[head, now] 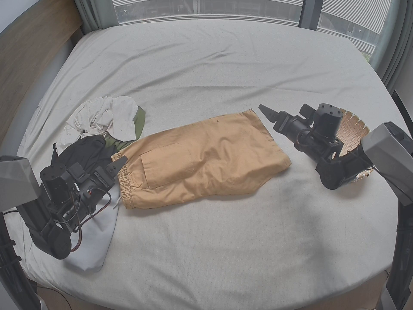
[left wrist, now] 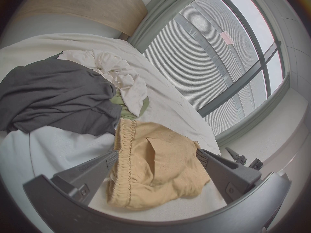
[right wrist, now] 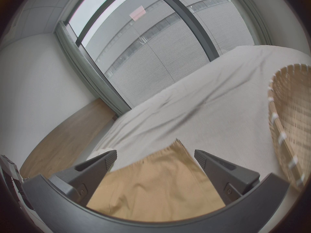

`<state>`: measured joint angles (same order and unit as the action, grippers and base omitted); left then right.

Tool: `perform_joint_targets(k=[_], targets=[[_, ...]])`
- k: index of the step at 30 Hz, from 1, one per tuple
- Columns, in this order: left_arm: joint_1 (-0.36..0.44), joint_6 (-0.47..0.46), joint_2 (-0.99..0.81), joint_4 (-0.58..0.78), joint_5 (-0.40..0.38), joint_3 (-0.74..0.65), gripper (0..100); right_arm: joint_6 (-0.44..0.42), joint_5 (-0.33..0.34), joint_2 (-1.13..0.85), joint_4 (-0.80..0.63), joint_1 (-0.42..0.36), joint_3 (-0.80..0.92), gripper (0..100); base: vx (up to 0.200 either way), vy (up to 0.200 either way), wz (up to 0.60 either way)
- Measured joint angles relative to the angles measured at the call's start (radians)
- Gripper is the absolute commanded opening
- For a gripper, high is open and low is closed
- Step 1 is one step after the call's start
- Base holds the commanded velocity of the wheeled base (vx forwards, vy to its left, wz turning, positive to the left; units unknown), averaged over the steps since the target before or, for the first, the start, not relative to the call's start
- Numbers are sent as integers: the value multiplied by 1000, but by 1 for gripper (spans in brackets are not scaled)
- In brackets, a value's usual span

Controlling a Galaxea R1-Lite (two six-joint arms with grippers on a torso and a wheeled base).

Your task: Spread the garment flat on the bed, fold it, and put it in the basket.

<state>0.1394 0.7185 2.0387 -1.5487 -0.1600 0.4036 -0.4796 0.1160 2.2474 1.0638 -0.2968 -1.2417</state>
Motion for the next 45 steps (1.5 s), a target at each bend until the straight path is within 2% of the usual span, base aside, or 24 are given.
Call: perform_joint_targets(k=[5,9,12,17,25,41,45], targets=[[62,-3,-42,0,-33,-55,100,-10,-34,-64,4,-18,214,100,0,0,0],[119,-18,-76,-1,-78,-120,100,-60,-52,-109,11,-29,365,100,0,0,0],[156,-51,-98,-1,-112,-173,100,-107,-59,-129,38,-35,436,100,0,0,0],[179,-96,-111,-1,-135,-220,100,-123,-64,-116,79,-41,484,100,0,0,0],[185,-103,-113,-1,-137,-230,100,-122,-63,-31,86,-40,450,100,0,0,0],[190,-104,-114,-1,-132,-240,100,-124,-69,147,83,-52,205,100,0,0,0],[189,-104,-113,-1,-131,-243,100,-155,-70,173,91,-55,163,100,0,0,0]])
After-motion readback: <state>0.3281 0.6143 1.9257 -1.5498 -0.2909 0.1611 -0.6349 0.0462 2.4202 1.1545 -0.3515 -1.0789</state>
